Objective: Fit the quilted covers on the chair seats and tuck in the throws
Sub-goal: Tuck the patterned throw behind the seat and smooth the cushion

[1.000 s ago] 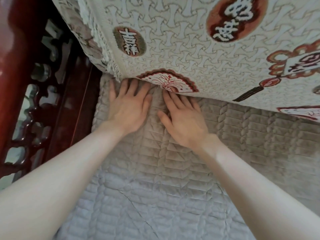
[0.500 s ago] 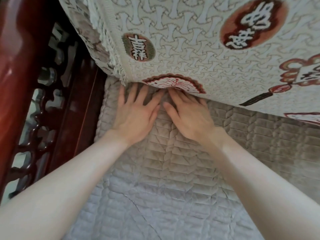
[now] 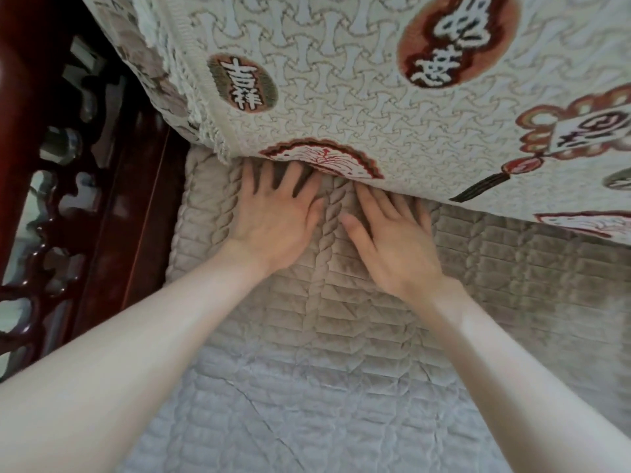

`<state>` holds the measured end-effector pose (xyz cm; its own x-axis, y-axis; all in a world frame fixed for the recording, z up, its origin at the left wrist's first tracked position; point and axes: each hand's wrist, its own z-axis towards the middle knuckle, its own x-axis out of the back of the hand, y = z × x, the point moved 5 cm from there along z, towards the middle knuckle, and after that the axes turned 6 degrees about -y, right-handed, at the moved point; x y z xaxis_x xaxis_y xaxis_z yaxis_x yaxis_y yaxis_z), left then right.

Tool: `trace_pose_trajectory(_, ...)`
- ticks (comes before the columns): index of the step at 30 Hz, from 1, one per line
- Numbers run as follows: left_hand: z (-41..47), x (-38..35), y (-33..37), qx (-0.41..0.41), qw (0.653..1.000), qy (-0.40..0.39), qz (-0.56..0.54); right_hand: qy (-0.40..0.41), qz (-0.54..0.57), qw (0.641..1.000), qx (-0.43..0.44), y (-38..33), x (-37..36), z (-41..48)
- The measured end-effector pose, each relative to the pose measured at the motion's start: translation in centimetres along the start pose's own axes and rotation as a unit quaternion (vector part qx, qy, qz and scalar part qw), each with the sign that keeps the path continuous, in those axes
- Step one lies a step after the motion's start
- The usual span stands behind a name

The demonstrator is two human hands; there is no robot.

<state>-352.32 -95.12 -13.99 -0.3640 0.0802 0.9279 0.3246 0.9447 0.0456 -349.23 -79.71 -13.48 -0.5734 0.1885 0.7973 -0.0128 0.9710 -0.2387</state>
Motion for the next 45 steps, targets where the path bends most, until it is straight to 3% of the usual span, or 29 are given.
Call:
trace_pose_trajectory(3,-1.0,-0.4,1.0,-0.025,1.000,0.012,0.011,0.001,0.027,0.999,-0.033,2.0,1.2,1.0)
trace_pose_trajectory(9,0.2,-0.3,1.0,0.014,0.999,-0.025,-0.019,0.020,-0.012,1.000,0.008,2.4,0.1,-1.2)
trace_pose_trajectory(13,-0.4,0.2,3.4,-0.021,0.998,-0.031,-0.051,0.007,0.033,0.998,-0.058,4.8,1.4,0.0)
trace_pose_trajectory(19,0.8,0.1,4.1,0.024,0.996,-0.076,-0.044,0.018,0.009,0.999,-0.042,6.1,0.1,-3.1)
trace_pose_trajectory(22,-0.8,0.1,7.2,-0.058,0.997,-0.033,-0.039,0.014,0.027,0.992,-0.124,10.3,1.2,-2.7)
trace_pose_trajectory(24,-0.3,0.2,9.1,-0.118,0.993,-0.017,-0.020,0.006,0.011,0.993,-0.120,11.4,1.9,-2.1)
trace_pose_trajectory(27,2.1,0.7,11.0,-0.093,0.994,-0.052,-0.028,0.018,0.001,0.996,-0.084,12.0,1.0,-3.8)
trace_pose_trajectory(31,2.2,0.2,11.8,-0.051,0.997,-0.061,-0.022,0.043,0.025,0.985,-0.165,16.9,1.2,-5.6)
trace_pose_trajectory(36,1.8,-0.1,16.6,-0.123,0.990,-0.070,-0.017,0.033,0.003,0.991,-0.128,19.9,1.9,-6.3)
trace_pose_trajectory(42,3.7,0.0,19.1,-0.067,0.995,-0.070,-0.011,0.042,0.034,0.975,-0.217,26.1,1.7,-9.1)
trace_pose_trajectory(45,2.4,-0.5,22.0,-0.138,0.990,-0.043,-0.004,0.043,0.036,0.977,-0.208,28.5,2.3,-8.6)
